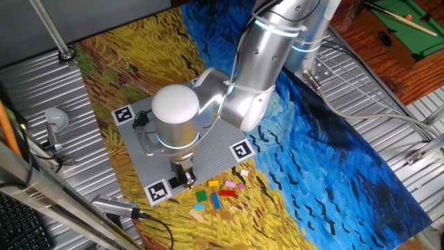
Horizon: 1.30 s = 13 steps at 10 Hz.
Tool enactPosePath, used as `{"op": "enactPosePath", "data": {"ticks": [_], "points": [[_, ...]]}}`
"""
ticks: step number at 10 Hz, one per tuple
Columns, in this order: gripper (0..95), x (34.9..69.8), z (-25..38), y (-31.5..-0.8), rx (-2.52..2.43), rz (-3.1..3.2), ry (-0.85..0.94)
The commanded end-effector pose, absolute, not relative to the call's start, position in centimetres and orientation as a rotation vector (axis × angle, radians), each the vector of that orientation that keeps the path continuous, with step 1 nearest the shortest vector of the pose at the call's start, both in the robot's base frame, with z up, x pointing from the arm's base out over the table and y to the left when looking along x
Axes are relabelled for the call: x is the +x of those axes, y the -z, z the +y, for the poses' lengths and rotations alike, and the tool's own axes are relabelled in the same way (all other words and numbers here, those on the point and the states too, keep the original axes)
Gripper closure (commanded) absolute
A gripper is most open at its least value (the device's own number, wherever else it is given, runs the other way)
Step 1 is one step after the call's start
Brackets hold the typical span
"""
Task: Stack small Lego blocks randomly, one at a time
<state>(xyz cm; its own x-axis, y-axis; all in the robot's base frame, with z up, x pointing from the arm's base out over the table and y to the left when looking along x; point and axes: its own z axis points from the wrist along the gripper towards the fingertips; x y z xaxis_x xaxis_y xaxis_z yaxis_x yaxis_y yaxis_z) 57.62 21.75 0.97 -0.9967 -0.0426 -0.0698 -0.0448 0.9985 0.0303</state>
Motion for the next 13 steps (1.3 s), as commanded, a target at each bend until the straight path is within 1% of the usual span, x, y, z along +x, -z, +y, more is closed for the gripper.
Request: {"op": "enactPosePath", "data": {"ticks": [1, 8, 11, 12, 13], "points": [[57.0, 57.7, 21.7, -1.0, -0.068, 3.07, -0.042], [57.0, 57.8, 21.7, -1.2, -0.088, 3.067, -0.036], [57.0, 58.3, 21.2, -2.3, -0.147, 3.066, -0.016], [76.0, 58.6, 21.1, -2.8, -0.171, 3.065, -0.016], [76.0, 58.9, 21.2, -3.1, -0.181, 3.065, -0.017]]}}
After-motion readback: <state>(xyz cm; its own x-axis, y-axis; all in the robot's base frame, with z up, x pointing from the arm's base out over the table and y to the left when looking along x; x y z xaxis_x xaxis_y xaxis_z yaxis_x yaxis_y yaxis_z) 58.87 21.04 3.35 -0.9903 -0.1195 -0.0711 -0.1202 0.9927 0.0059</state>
